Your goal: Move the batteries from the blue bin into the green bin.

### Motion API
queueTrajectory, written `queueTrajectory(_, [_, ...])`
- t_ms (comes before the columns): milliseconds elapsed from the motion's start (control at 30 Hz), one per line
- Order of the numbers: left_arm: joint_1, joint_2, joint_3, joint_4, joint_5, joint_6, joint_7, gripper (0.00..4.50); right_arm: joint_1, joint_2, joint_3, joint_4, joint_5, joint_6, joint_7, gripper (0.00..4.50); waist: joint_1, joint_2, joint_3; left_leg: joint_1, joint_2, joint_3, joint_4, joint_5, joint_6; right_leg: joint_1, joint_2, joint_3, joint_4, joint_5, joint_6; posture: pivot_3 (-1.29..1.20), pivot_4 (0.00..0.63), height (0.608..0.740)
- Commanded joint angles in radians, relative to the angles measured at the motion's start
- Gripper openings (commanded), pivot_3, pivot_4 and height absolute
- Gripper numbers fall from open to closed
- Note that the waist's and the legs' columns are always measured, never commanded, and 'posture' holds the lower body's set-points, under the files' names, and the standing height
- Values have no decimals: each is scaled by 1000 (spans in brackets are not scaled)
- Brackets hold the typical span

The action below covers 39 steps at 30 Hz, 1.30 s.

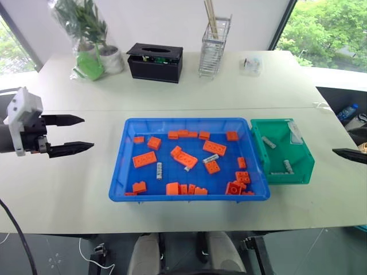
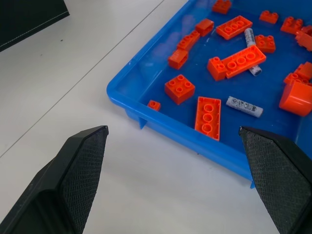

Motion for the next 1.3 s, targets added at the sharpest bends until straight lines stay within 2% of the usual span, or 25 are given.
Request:
queueTrajectory(33, [-21, 10, 4, -11, -13, -12, -10, 4500, -27, -8, -11, 8, 1, -19, -5, 4440, 0, 0, 0, 0, 0, 0, 0, 0, 0, 0, 0, 0, 0, 0, 0, 0, 150, 736])
queueTrajectory(233, [-46, -15, -12, -19, -21, -15, -9, 4500, -56, 2, -4, 27, -9, -27, -21, 4440, 0, 0, 0, 0, 0, 0, 0, 0, 0, 0, 0, 0, 0, 0, 0, 0, 150, 736])
queueTrajectory(567, [-17, 0, -32, -103, -69, -25, -139, 4500, -126, -8, 47, -11, -17, 10, 65, 4440, -2, 0, 0, 0, 0, 0, 1, 0, 0, 0, 0, 0, 1, 0, 0, 0, 150, 736])
queueTrajectory(800, [-4, -3, -35, -139, -86, -7, -152, 4500, -226, 21, 107, -155, 9, 108, 138, 4440, -3, 1, 0, 0, 0, 0, 1, 0, 0, -1, 1, 1, 1, 0, 0, 0, 150, 736])
queueTrajectory(1000, [-17, -7, -61, -141, -82, -10, -166, 4500, -286, 168, 207, -609, 110, 339, 113, 4440, -1, 1, 0, 0, 0, 0, 1, 0, 0, -2, 1, 1, 3, 0, 1, 0, 150, 736])
queueTrajectory(1100, [-46, -14, -87, -133, -82, -11, -169, 4500, -342, 301, 334, -816, 96, 459, 35, 4440, 0, 1, 0, -1, 1, 0, 1, 0, 0, -4, 2, 1, 4, 1, 1, 0, 150, 736])
queueTrajectory(1233, [-74, -24, -112, -124, -77, -17, -168, 4500, -397, 427, 470, -933, 66, 563, -29, 4440, 11, 1, 0, -6, 1, 0, 1, 1, -1, -10, 2, 1, 6, 1, 1, 0, 150, 736])
queueTrajectory(1300, [-81, -30, -122, -124, -78, -18, -169, 4500, -434, 530, 551, -949, 42, 591, -75, 4440, 9, 1, 0, -7, 0, 0, 2, 1, -1, -10, 1, 0, 6, 1, 1, 0, 150, 736])
